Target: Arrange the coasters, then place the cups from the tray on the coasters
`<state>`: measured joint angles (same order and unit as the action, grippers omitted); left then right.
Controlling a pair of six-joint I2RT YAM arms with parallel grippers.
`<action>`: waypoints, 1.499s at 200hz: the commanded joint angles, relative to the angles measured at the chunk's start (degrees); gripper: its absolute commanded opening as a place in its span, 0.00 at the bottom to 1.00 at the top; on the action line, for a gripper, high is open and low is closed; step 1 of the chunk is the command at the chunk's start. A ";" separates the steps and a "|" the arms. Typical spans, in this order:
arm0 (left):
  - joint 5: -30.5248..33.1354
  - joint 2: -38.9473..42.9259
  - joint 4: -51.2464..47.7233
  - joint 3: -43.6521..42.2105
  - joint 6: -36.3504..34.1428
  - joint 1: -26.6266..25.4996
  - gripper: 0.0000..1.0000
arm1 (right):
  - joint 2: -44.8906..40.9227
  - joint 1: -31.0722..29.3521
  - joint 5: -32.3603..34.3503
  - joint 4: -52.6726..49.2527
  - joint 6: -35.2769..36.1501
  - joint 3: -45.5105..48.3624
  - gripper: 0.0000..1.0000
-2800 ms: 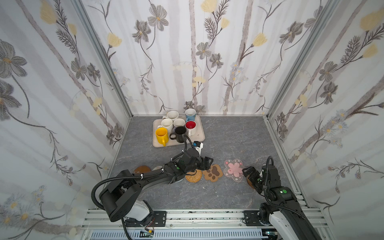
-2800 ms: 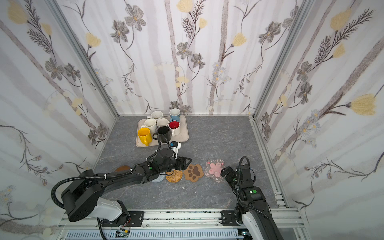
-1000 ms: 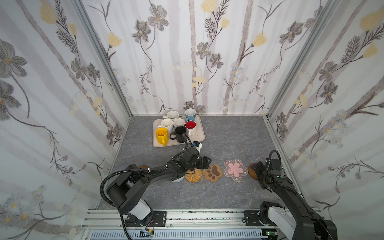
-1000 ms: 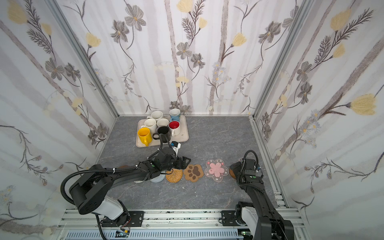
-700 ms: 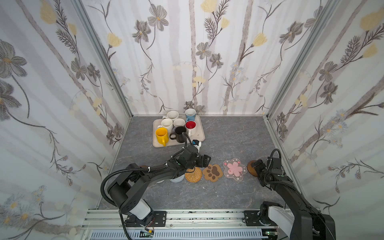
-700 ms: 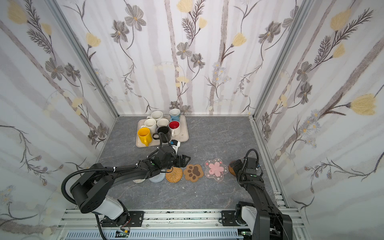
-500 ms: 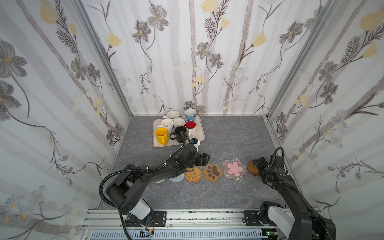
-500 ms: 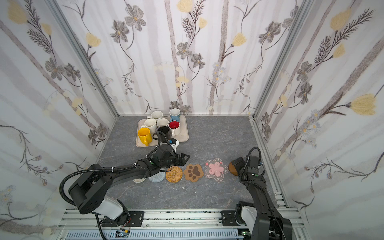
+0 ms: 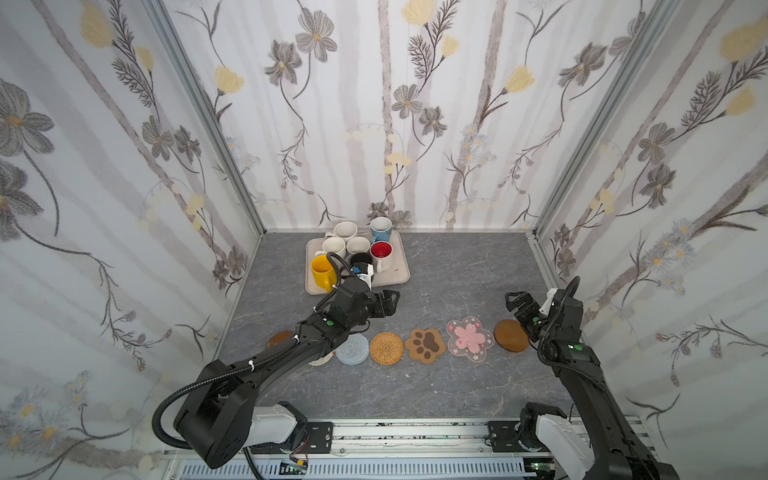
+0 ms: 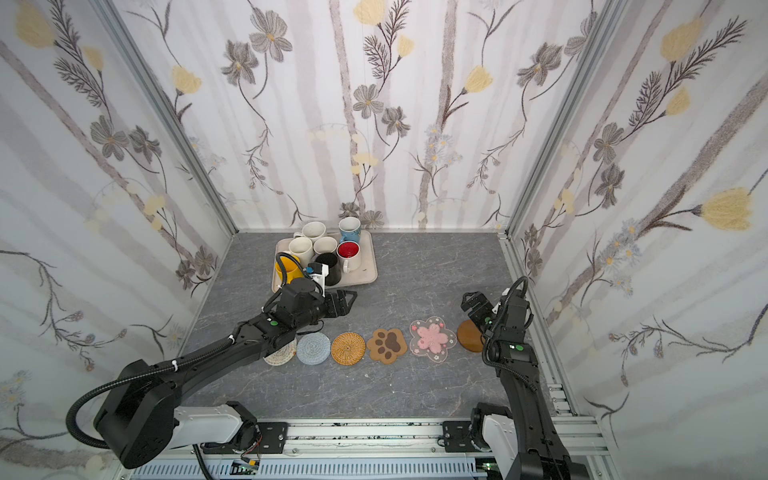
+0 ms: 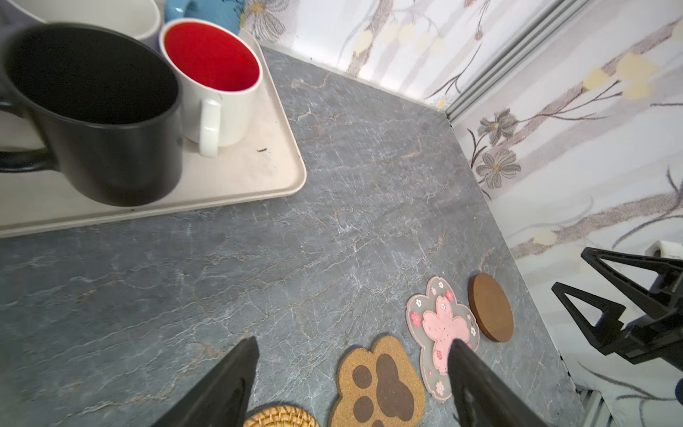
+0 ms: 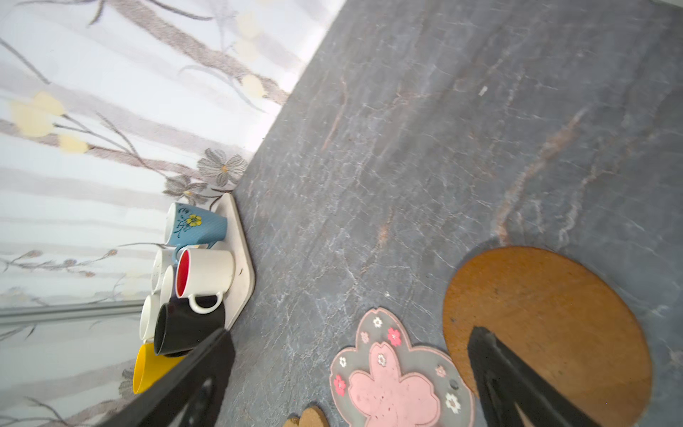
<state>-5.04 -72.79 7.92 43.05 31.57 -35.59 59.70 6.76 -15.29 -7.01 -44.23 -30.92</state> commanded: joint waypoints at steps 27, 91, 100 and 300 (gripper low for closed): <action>7.73 8.02 -11.82 0.59 1.85 4.48 0.76 | 3.91 -7.00 -1.11 7.96 7.65 -7.08 1.00; 10.09 9.64 -19.24 4.23 0.71 16.08 0.67 | 14.55 -23.33 4.34 6.84 16.58 -19.51 0.95; 10.21 8.36 -19.35 5.01 0.29 17.17 0.65 | 15.83 -24.86 4.63 6.83 17.45 -20.58 0.94; 13.46 -22.95 -17.95 19.05 -3.65 24.95 0.60 | 22.85 -32.76 2.18 12.00 20.19 -20.24 0.88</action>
<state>7.14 -93.95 -11.27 60.47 28.25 -10.90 81.43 -25.76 -12.27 2.33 -24.77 -51.31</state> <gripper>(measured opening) 0.598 0.879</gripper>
